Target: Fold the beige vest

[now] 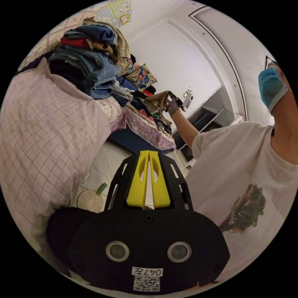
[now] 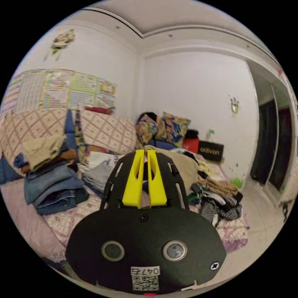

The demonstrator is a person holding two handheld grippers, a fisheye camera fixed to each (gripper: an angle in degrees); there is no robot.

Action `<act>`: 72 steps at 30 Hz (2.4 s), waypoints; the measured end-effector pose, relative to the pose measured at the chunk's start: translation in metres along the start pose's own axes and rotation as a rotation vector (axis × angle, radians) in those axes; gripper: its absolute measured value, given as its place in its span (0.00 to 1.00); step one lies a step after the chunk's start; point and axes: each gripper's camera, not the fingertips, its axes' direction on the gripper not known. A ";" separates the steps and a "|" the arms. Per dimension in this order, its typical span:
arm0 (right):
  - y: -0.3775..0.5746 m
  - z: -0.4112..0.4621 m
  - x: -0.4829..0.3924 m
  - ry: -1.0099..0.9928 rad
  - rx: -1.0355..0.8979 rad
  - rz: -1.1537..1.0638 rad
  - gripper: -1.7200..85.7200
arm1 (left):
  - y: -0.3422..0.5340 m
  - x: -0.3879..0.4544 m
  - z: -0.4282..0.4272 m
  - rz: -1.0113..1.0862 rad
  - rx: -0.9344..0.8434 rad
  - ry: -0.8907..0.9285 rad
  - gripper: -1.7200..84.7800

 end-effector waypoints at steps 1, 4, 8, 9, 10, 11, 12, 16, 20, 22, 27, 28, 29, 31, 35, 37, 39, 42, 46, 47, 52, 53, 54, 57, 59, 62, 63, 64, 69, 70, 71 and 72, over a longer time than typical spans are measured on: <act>-0.005 -0.048 -0.032 -0.084 0.082 -0.048 0.02 | 0.009 -0.001 0.000 0.007 0.004 -0.002 0.01; -0.017 -0.157 -0.104 -0.324 0.222 -0.128 0.02 | 0.056 -0.005 -0.004 0.030 0.040 -0.035 0.01; -0.025 -0.267 -0.204 -0.763 0.259 -0.204 0.02 | 0.130 0.019 -0.045 0.123 0.144 -0.188 0.02; -0.024 -0.279 -0.219 -0.825 0.268 -0.206 0.02 | 0.156 0.029 -0.066 0.151 0.194 -0.247 0.02; -0.021 -0.300 -0.249 -0.948 0.285 -0.197 0.02 | 0.169 0.034 -0.077 0.164 0.220 -0.276 0.02; -0.018 -0.318 -0.280 -1.058 0.311 -0.181 0.02 | 0.197 0.044 -0.102 0.187 0.270 -0.343 0.02; -0.016 -0.326 -0.297 -1.105 0.329 -0.177 0.02 | 0.226 0.055 -0.126 0.206 0.309 -0.427 0.01; -0.003 -0.378 -0.416 -1.432 0.430 -0.138 0.02 | 0.320 0.095 -0.194 0.224 0.406 -0.783 0.01; 0.031 -0.430 -0.546 -1.658 0.342 -0.277 0.03 | 0.431 0.124 -0.244 0.186 0.385 -1.074 0.01; 0.060 -0.442 -0.614 -1.679 0.134 -0.384 0.04 | 0.474 0.125 -0.255 0.135 0.349 -1.168 0.01; 0.157 -0.457 -0.715 -1.540 -0.204 -0.516 0.16 | 0.580 0.103 -0.276 -0.025 0.274 -1.214 0.05; 0.173 -0.457 -0.719 -1.498 -0.230 -0.479 0.16 | 0.589 0.099 -0.277 -0.034 0.265 -1.206 0.06; 0.187 -0.459 -0.722 -1.431 -0.254 -0.459 0.15 | 0.606 0.092 -0.277 -0.047 0.252 -1.194 0.07; 0.207 -0.462 -0.728 -1.300 -0.268 -0.459 0.15 | 0.627 0.079 -0.276 -0.055 0.239 -1.177 0.09; 0.245 -0.466 -0.749 -1.195 -0.312 -0.509 0.14 | 0.653 0.050 -0.258 -0.011 0.201 -1.128 0.11; 0.259 -0.466 -0.757 -1.202 -0.335 -0.517 0.14 | 0.655 0.038 -0.246 0.026 0.178 -1.114 0.12; 0.273 -0.464 -0.765 -1.220 -0.370 -0.515 0.14 | 0.656 0.024 -0.226 0.080 0.145 -1.090 0.13; 0.299 -0.460 -0.780 -1.255 -0.436 -0.519 0.14 | 0.657 0.006 -0.199 0.132 0.101 -1.045 0.14; 0.338 -0.453 -0.805 -1.330 -0.539 -0.509 0.13 | 0.661 -0.018 -0.166 0.158 0.014 -1.076 0.15; 0.349 -0.449 -0.815 -1.353 -0.577 -0.491 0.13 | 0.662 -0.026 -0.155 0.164 -0.012 -1.083 0.16; 0.381 -0.446 -0.855 -1.457 -0.684 -0.491 0.06 | 0.669 -0.050 -0.110 0.201 -0.076 -1.078 0.18; 0.376 -0.452 -0.853 -1.531 -0.621 -0.449 0.03 | 0.672 -0.056 -0.099 0.205 -0.098 -1.108 0.18; 0.372 -0.456 -0.852 -1.567 -0.583 -0.431 0.03 | 0.675 -0.061 -0.088 0.215 -0.110 -1.160 0.19; 0.351 -0.479 -0.850 -1.687 -0.450 -0.411 0.01 | 0.687 -0.067 -0.065 0.241 -0.124 -1.334 0.19; 0.345 -0.496 -0.852 -1.726 -0.394 -0.458 0.01 | 0.696 -0.065 -0.063 0.235 -0.069 -1.436 0.16; 0.348 -0.502 -0.842 -1.664 -0.330 -0.442 0.04 | 0.715 -0.056 -0.086 0.197 0.082 -1.503 0.03; 0.350 -0.500 -0.838 -1.628 -0.325 -0.419 0.04 | 0.721 -0.057 -0.102 0.159 0.119 -1.467 0.02; 0.355 -0.496 -0.830 -1.529 -0.316 -0.371 0.07 | 0.724 -0.059 -0.109 0.142 0.131 -1.446 0.02; 0.396 -0.478 -0.839 -1.278 -0.421 -0.353 0.18 | 0.748 -0.069 -0.140 0.097 0.142 -1.447 0.01; 0.407 -0.475 -0.857 -1.311 -0.492 -0.387 0.19 | 0.750 -0.070 -0.140 0.099 0.139 -1.452 0.01; 0.416 -0.476 -0.872 -1.309 -0.506 -0.414 0.19 | 0.753 -0.071 -0.141 0.104 0.138 -1.458 0.01; 0.420 -0.477 -0.879 -1.294 -0.503 -0.431 0.19 | 0.755 -0.072 -0.143 0.105 0.141 -1.463 0.01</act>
